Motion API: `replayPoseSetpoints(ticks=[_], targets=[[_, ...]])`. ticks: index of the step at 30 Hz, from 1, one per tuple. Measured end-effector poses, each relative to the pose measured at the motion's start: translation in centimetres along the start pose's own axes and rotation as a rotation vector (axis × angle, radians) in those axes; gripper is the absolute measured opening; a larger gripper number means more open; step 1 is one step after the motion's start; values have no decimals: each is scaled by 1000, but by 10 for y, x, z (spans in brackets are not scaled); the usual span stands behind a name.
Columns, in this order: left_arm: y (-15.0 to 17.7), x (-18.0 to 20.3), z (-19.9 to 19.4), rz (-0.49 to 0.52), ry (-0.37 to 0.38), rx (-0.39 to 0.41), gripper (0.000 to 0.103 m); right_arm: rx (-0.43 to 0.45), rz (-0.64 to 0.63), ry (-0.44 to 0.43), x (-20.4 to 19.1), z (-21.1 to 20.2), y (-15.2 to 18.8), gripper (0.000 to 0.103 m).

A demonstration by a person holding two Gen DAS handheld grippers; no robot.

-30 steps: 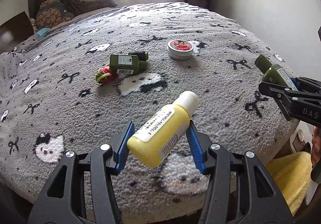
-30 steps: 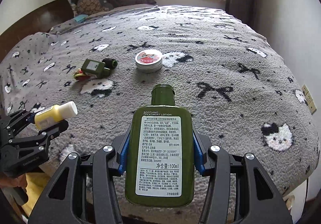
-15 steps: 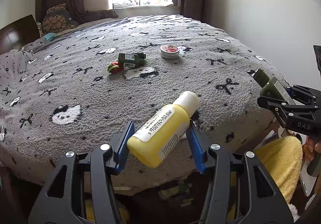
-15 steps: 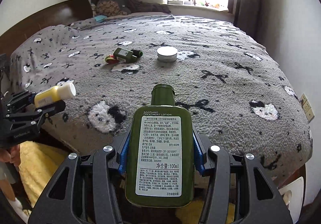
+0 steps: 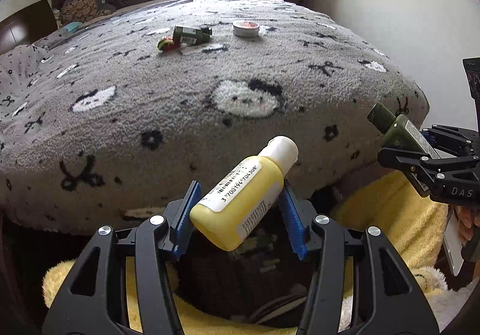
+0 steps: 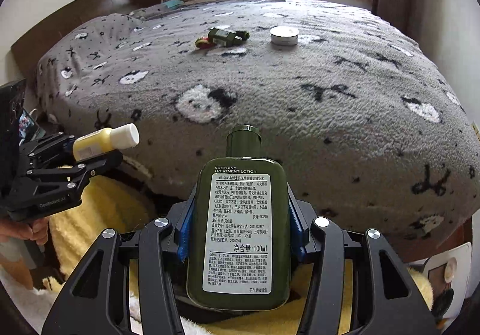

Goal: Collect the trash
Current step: 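Lower both held bottles into the bin and open both grippers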

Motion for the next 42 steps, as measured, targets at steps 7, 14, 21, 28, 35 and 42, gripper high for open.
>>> replayPoseSetpoints(ticks=[7, 14, 21, 28, 35, 42], targets=[[39, -5, 33, -1, -14, -130, 50, -146, 34, -105, -18, 39, 36, 51], [66, -16, 72, -21, -29, -255, 50, -247, 92, -167, -25, 73, 59, 51], [86, -21, 118, -27, -21, -401, 50, -370, 159, -206, -22, 118, 77, 51], [100, -24, 155, -38, -11, -513, 50, -446, 191, -198, -23, 159, 84, 52], [105, -24, 167, -61, 10, -562, 49, -489, 228, -189, -25, 179, 87, 52], [96, -27, 157, -65, -5, -526, 71, -477, 234, -192, -24, 176, 75, 68]])
Point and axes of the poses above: each gripper's, at about its wrist camera, not at the fingertips, and z roughly the way its jaws point, x to its right, y to its underside, the point moved 3 cm from there along z, roughly the way its jaws point, and after that the axes turned 12 degrees about -z, right-handed, at the moved point
